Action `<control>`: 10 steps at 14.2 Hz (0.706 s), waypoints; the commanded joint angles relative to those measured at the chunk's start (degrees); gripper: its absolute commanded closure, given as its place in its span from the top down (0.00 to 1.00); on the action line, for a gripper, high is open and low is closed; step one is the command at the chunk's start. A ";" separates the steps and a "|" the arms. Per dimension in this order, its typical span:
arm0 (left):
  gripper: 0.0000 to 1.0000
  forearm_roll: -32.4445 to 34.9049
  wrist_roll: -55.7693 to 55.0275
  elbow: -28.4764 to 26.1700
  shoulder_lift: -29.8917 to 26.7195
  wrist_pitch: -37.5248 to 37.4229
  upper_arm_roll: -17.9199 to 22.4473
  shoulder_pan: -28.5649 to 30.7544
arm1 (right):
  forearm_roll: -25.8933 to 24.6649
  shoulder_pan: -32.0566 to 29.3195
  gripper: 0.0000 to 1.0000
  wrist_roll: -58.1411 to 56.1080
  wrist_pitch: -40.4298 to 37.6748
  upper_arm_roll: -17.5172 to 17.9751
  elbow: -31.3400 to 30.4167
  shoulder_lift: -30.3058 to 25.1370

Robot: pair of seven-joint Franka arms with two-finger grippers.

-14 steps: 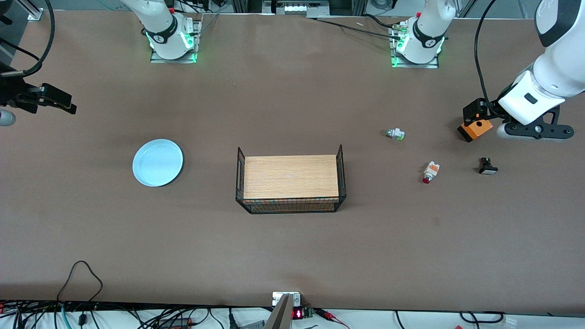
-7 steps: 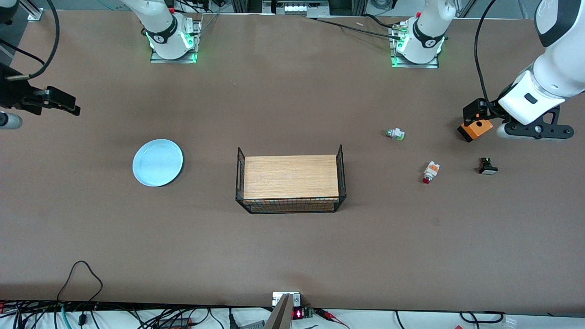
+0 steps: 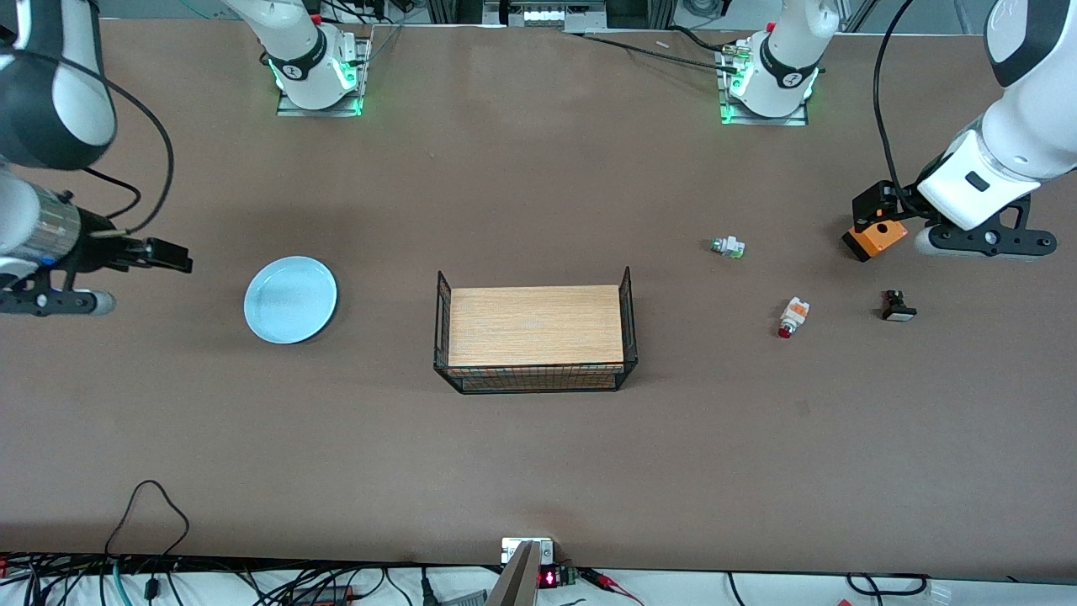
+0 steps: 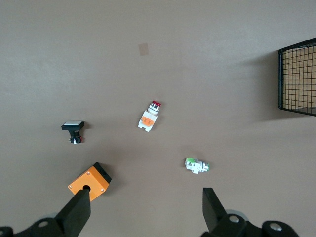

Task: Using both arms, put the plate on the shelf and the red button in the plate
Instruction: 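Reach the right gripper down to the light blue plate's rim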

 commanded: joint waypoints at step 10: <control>1.00 1.05 0.67 -0.34 -0.83 -0.42 0.39 -0.60 | -1.55 -4.49 1.00 -3.79 40.99 0.05 -29.95 3.64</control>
